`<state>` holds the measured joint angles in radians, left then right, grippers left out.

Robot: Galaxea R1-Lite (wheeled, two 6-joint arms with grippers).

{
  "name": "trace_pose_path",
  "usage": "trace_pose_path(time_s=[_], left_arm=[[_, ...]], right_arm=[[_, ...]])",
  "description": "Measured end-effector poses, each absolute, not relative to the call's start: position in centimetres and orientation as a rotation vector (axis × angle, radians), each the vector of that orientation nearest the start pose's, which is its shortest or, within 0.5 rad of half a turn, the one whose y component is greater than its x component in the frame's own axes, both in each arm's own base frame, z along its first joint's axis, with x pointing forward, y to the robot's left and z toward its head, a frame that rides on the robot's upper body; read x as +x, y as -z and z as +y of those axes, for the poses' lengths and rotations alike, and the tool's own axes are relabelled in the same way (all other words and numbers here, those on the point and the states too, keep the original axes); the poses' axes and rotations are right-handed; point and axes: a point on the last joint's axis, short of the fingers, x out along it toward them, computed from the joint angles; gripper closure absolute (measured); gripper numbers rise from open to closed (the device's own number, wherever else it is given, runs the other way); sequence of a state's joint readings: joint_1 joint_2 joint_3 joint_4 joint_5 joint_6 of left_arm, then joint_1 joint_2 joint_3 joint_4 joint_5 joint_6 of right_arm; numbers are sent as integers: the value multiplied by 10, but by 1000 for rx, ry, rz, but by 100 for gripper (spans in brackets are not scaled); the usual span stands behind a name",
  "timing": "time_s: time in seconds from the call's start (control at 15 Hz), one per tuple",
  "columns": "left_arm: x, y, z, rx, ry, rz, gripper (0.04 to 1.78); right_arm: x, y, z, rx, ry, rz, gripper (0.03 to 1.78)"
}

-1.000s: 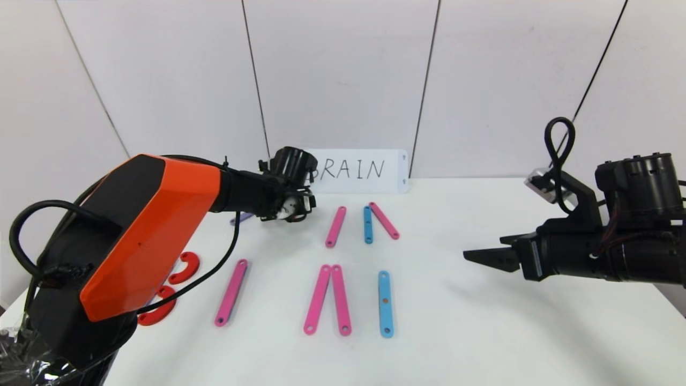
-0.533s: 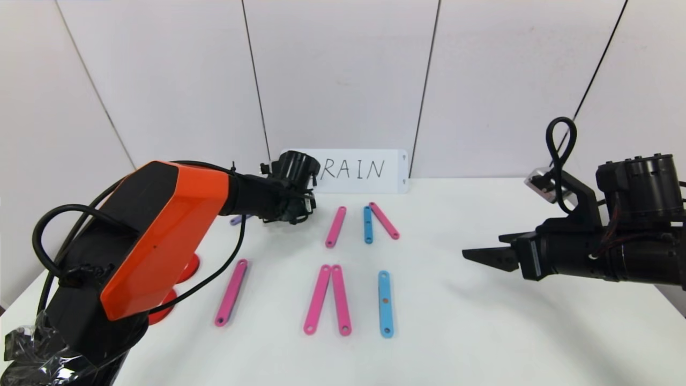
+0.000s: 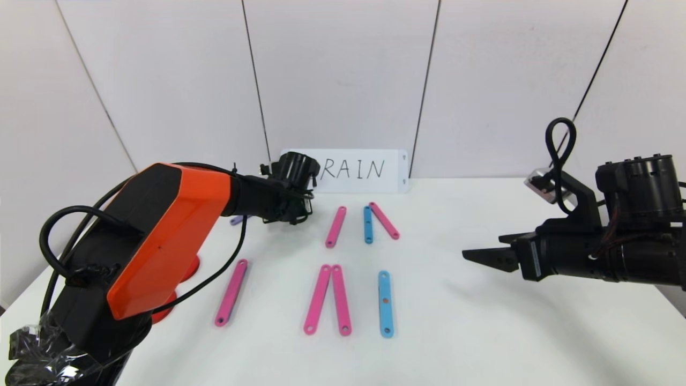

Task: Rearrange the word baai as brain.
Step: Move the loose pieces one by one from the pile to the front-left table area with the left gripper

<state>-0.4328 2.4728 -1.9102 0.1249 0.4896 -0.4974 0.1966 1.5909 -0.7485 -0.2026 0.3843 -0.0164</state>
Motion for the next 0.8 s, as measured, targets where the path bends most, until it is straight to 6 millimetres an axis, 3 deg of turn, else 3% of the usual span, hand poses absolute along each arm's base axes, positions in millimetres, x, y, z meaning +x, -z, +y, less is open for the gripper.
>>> trace_pose_path(time_s=[0.13,0.8], left_arm=[[459,-93,-200,-181,-206,581,152],[456,-95,-199,-175,-208,591,154]], right_arm=[[253,-160,59,45,-565,641,8],[252,-159,59,45,-563,641,8]])
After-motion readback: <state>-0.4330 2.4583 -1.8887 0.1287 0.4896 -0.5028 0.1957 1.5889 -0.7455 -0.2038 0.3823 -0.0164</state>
